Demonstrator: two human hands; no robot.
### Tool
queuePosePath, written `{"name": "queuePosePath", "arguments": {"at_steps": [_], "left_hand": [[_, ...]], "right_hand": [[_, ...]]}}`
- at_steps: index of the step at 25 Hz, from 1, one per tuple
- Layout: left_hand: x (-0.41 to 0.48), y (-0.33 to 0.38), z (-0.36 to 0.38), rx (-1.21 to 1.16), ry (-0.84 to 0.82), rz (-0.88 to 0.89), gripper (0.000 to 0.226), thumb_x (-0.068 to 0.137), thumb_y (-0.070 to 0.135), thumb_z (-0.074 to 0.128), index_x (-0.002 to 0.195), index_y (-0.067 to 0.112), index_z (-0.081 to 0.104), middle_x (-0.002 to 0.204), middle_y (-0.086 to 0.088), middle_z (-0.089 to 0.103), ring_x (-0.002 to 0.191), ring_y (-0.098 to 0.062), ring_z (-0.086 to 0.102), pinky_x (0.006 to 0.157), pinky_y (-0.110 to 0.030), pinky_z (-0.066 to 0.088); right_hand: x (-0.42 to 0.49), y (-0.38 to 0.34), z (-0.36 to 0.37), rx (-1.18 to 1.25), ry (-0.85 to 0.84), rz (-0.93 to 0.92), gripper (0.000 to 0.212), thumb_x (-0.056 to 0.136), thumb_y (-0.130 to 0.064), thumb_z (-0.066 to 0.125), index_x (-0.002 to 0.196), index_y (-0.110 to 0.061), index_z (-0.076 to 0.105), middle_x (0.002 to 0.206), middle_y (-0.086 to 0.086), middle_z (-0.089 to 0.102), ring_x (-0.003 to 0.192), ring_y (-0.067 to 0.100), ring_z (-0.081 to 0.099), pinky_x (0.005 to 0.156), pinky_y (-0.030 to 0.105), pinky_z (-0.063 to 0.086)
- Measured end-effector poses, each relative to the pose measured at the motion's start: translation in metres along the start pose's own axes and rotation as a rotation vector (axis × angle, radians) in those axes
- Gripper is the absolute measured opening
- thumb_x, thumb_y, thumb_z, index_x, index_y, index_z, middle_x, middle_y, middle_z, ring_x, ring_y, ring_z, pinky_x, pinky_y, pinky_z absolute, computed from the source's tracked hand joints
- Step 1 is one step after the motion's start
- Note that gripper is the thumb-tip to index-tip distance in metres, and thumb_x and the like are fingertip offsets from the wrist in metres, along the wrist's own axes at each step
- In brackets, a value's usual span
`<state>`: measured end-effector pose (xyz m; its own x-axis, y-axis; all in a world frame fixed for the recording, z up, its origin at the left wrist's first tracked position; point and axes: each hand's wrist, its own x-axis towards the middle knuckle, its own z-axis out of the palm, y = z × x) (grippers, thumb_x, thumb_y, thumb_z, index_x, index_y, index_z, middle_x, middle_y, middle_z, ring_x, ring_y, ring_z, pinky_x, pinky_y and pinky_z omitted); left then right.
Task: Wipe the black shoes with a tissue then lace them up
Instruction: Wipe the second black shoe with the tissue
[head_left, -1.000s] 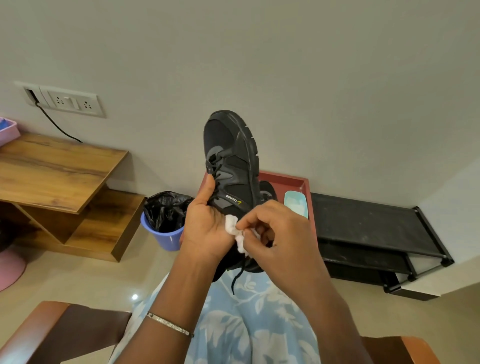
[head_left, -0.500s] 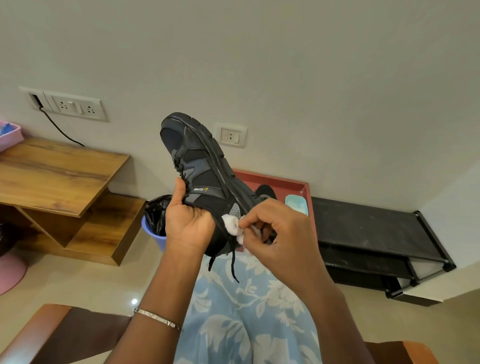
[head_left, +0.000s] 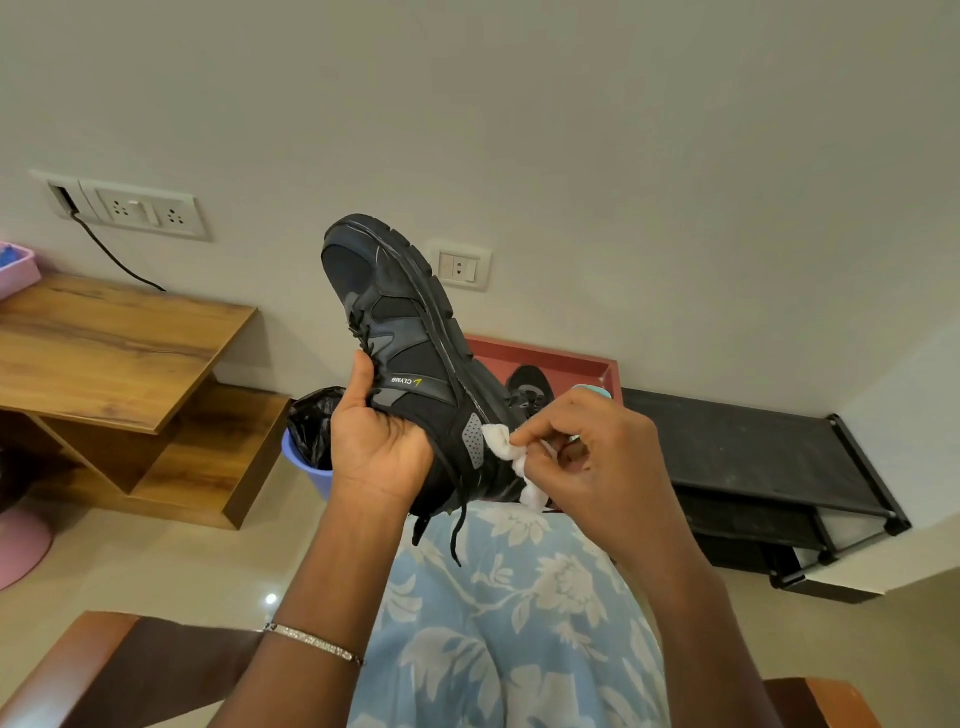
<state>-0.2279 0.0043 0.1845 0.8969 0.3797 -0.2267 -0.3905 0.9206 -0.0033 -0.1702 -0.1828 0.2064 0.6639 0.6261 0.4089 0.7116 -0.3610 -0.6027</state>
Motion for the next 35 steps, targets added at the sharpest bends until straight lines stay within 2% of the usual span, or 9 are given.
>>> {"name": "queuePosePath", "arguments": {"at_steps": [6,9,13,16,22,25,30,33,35], "left_hand": [[-0.012,-0.027,0.01,0.117,-0.003,-0.156,0.043,0.1,0.033,0.053,0.117,-0.002,0.071,0.122,-0.022,0.069,0.103,-0.035,0.072,0.096,-0.048,0.053],[-0.017,-0.034,0.012,0.197,-0.005,-0.206,0.037,0.098,0.024,0.058,0.127,0.004,0.066,0.126,-0.016,0.068,0.113,-0.028,0.068,0.102,-0.044,0.051],[-0.022,-0.027,0.019,0.344,-0.008,-0.179,0.03,0.095,0.019,0.058,0.109,0.0,0.075,0.119,-0.021,0.07,0.109,-0.033,0.07,0.095,-0.054,0.052],[-0.025,-0.022,0.022,0.36,0.008,-0.186,0.032,0.094,0.019,0.06,0.115,-0.001,0.072,0.119,-0.024,0.07,0.105,-0.034,0.071,0.088,-0.052,0.057],[-0.029,-0.026,0.03,0.62,0.087,-0.141,0.021,0.088,0.018,0.067,0.094,0.003,0.08,0.104,-0.018,0.075,0.084,-0.029,0.075,0.083,-0.043,0.06],[-0.032,-0.028,0.032,0.749,0.12,-0.115,0.019,0.085,0.021,0.072,0.095,0.007,0.079,0.095,-0.016,0.077,0.073,-0.028,0.074,0.064,-0.035,0.063],[-0.041,-0.037,0.036,0.827,0.169,-0.118,0.025,0.086,0.022,0.072,0.107,0.008,0.076,0.103,-0.017,0.076,0.089,-0.031,0.074,0.09,-0.05,0.057],[-0.042,-0.04,0.036,0.864,0.155,-0.033,0.015,0.085,0.015,0.073,0.098,0.008,0.077,0.098,-0.015,0.077,0.085,-0.025,0.076,0.07,-0.03,0.061],[-0.042,-0.039,0.037,0.901,0.173,0.008,0.016,0.083,0.013,0.073,0.099,0.009,0.076,0.097,-0.013,0.078,0.086,-0.023,0.076,0.068,-0.027,0.059]], "right_hand": [[0.04,0.002,0.016,0.121,0.207,0.06,0.014,0.078,-0.004,0.072,0.082,-0.018,0.071,0.079,-0.007,0.065,0.071,0.013,0.06,0.063,0.034,0.053],[0.049,0.002,0.017,0.124,0.344,0.076,0.011,0.083,-0.005,0.07,0.087,-0.014,0.07,0.084,-0.004,0.065,0.073,0.011,0.062,0.063,0.03,0.055],[0.039,0.004,-0.001,0.329,0.061,0.092,0.023,0.084,0.0,0.071,0.103,-0.013,0.073,0.103,-0.004,0.068,0.089,0.011,0.07,0.073,0.022,0.059],[0.029,0.004,-0.004,0.379,-0.055,0.115,0.025,0.08,0.003,0.075,0.101,-0.011,0.073,0.102,-0.004,0.07,0.092,0.011,0.07,0.074,0.023,0.059],[0.042,0.0,-0.008,0.378,0.342,0.053,0.016,0.085,-0.001,0.076,0.1,-0.007,0.078,0.099,0.002,0.074,0.093,0.013,0.072,0.079,0.022,0.059],[0.044,-0.008,-0.004,0.297,0.5,0.026,0.015,0.086,-0.002,0.075,0.1,-0.005,0.078,0.099,0.004,0.072,0.091,0.007,0.07,0.074,0.016,0.057],[0.029,-0.03,0.026,0.026,0.505,-0.121,0.012,0.086,-0.003,0.076,0.097,-0.006,0.079,0.097,0.003,0.072,0.089,0.012,0.066,0.077,0.022,0.055],[0.036,-0.017,0.02,-0.065,0.618,-0.138,0.012,0.083,0.0,0.075,0.094,-0.004,0.078,0.093,0.005,0.071,0.084,0.018,0.066,0.071,0.026,0.055],[0.035,-0.013,0.018,-0.074,0.662,-0.102,0.013,0.084,0.001,0.074,0.094,-0.005,0.078,0.092,0.004,0.071,0.083,0.017,0.065,0.069,0.026,0.054]]}}
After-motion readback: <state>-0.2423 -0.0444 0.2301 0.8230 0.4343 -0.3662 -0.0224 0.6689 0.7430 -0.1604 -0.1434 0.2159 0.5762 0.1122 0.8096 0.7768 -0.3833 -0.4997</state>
